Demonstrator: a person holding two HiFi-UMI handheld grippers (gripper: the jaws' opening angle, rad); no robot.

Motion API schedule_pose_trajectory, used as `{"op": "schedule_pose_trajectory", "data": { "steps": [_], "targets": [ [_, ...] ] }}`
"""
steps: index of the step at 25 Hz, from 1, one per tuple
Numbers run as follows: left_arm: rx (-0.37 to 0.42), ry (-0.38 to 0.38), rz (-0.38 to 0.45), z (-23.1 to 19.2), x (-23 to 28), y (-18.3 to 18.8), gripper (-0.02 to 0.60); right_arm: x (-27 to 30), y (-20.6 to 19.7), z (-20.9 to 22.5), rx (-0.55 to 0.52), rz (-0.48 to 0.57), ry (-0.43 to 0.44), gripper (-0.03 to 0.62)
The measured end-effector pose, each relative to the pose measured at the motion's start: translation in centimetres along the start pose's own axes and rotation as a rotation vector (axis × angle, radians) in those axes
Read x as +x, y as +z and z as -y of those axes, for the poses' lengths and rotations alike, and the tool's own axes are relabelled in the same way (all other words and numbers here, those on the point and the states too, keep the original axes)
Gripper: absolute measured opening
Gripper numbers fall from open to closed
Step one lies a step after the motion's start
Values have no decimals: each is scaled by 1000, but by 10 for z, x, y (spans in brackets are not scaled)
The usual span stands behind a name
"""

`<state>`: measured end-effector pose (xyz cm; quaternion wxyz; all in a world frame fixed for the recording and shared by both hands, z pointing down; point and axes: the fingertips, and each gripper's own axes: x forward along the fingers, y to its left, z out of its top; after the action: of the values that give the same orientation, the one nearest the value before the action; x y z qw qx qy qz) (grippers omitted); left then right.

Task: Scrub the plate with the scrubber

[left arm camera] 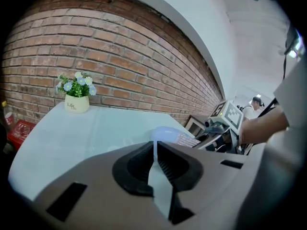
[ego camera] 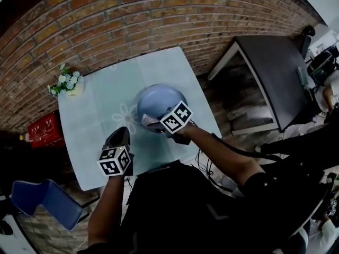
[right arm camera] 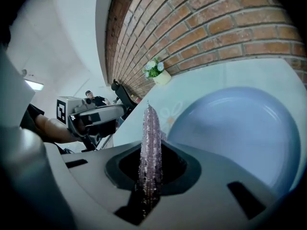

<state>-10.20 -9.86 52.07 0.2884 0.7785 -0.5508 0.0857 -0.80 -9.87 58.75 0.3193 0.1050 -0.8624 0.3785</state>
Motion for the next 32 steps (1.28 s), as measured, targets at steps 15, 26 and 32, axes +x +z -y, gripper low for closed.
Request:
{"op": "schedule_pose_trajectory", "data": {
  "steps": [15, 26, 32],
  "targets": [
    [54, -116, 125, 33, 4, 51, 19, -136, 72, -39, -180, 399, -155, 67],
    [116, -66, 177, 40, -14, 97, 11, -203, 93, -60, -350, 614, -398, 67],
    [140, -8, 272, 42, -39, 126, 11, -231, 100, -69, -405, 696, -522, 67]
  ]
}}
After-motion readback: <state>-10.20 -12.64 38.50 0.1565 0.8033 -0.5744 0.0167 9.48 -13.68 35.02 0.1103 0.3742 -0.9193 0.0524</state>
